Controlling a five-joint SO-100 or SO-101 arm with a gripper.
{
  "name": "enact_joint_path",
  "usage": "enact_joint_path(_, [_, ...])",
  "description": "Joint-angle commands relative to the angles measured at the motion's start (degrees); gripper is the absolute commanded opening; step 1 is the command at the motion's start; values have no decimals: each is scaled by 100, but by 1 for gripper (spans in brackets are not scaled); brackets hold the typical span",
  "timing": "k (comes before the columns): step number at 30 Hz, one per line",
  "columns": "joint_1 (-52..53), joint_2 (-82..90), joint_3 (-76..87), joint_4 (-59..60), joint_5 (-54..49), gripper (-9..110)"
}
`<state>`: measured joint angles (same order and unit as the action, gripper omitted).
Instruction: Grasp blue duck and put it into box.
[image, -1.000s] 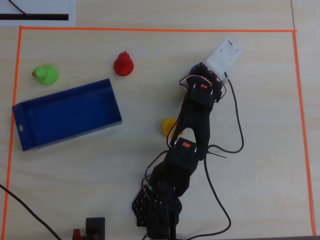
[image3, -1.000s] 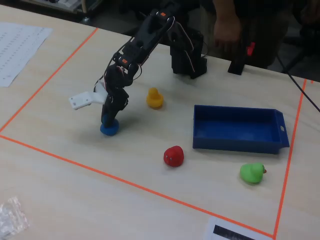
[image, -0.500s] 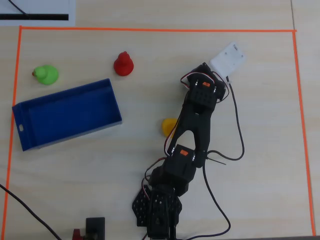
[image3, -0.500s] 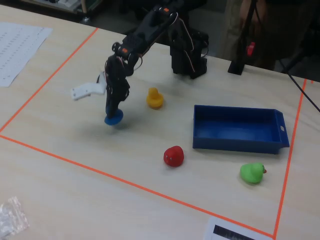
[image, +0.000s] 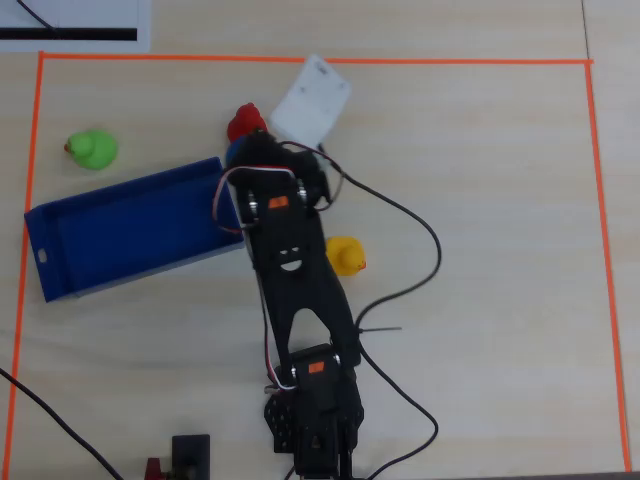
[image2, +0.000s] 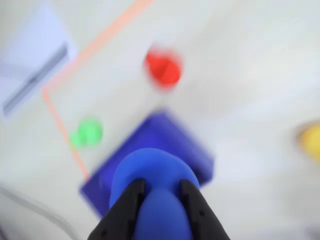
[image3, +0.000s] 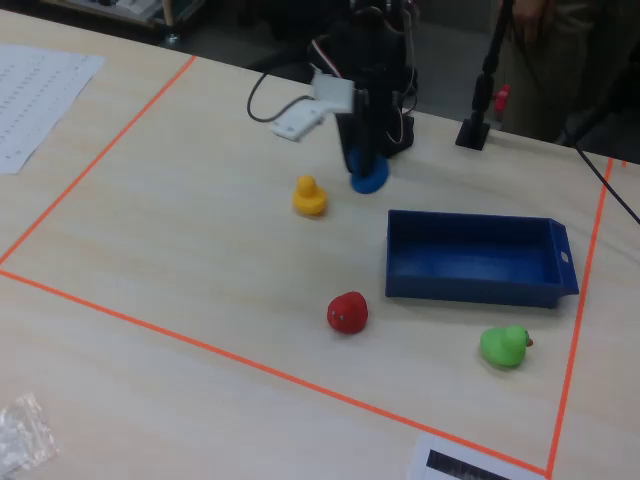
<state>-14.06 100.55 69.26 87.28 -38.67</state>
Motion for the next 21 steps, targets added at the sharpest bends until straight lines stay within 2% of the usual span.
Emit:
enact_joint_path(1, [-1468,-870,-1239,466,308,0])
enact_joint_path(10, [-2689,-2083,-387,-422,1037,0])
enact_joint_path(11, [-2769,-2180,-343,-501,1081,7])
enact_joint_path(13, [-2830,-2320,-316,-571,1090,28])
enact_joint_path(18, [-2452,-2048,-44,-677,870,36])
enact_joint_path(21, [-1916,-1204,738,-976,580,36])
